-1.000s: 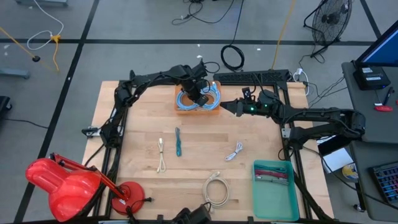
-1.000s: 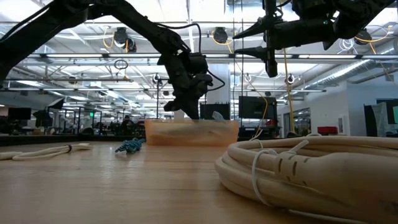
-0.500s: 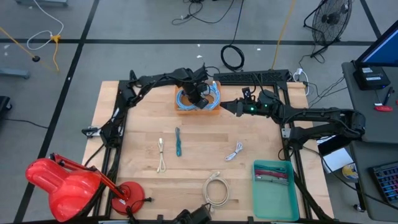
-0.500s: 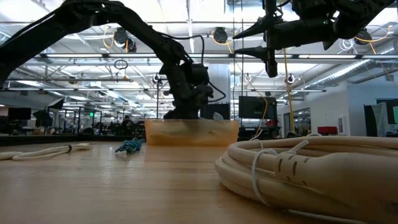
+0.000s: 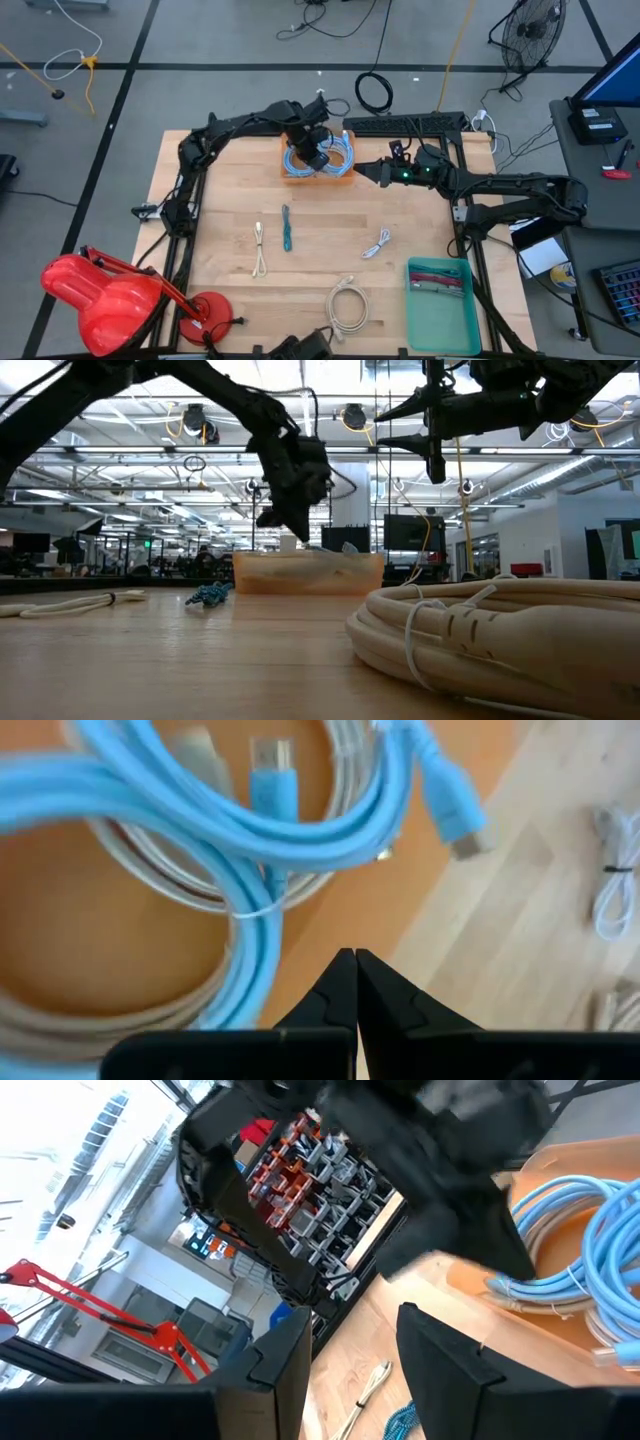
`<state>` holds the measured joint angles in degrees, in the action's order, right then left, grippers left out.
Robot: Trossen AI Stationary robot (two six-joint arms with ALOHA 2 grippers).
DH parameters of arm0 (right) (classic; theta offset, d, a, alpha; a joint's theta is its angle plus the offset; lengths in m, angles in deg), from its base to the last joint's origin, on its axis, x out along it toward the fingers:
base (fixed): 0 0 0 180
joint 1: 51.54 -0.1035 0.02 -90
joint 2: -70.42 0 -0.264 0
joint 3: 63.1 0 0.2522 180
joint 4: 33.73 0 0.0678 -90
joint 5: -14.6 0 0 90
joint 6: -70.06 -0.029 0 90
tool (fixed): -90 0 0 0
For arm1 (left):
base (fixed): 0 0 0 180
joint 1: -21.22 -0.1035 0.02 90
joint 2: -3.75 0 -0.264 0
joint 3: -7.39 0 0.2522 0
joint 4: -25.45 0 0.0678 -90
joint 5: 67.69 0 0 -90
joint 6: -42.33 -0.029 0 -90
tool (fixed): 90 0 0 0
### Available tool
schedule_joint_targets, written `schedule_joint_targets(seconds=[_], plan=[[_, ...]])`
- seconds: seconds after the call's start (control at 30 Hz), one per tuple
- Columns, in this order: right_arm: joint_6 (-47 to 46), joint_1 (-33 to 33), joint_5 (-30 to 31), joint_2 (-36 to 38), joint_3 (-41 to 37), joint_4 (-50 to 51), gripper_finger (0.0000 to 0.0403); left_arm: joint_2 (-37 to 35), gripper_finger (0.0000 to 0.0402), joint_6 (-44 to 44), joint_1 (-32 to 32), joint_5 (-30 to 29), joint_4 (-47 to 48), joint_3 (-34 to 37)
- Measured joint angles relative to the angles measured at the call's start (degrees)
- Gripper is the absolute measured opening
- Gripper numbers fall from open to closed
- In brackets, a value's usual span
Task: Pick & Place USB Port
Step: Put the large blue charger cable into the orange bin
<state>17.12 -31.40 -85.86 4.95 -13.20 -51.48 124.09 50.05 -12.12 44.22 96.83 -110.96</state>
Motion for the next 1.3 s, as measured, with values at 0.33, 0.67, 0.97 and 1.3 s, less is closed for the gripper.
schedule_joint_targets(seconds=[0.33,0.67,0.97,1.3], plan=[[-0.4,0.0,0.3,0.0,0.0,0.0,0.0141,0.2,0.0,0.5,-4.0,-1.4,-5.6,-0.1],[-0.5,0.0,0.3,0.0,0.0,0.0,0.0141,0.6,0.0,2.4,-4.1,-1.1,-9.5,-0.1],[-0.4,0.0,0.3,0.0,0.0,0.0,0.0141,0.7,0.0,3.3,-3.8,-1.0,-11.2,-0.1],[-0.4,0.0,0.2,0.0,0.0,0.0,0.0141,1.0,0.0,1.1,-3.8,-4.3,-7.2,0.0]])
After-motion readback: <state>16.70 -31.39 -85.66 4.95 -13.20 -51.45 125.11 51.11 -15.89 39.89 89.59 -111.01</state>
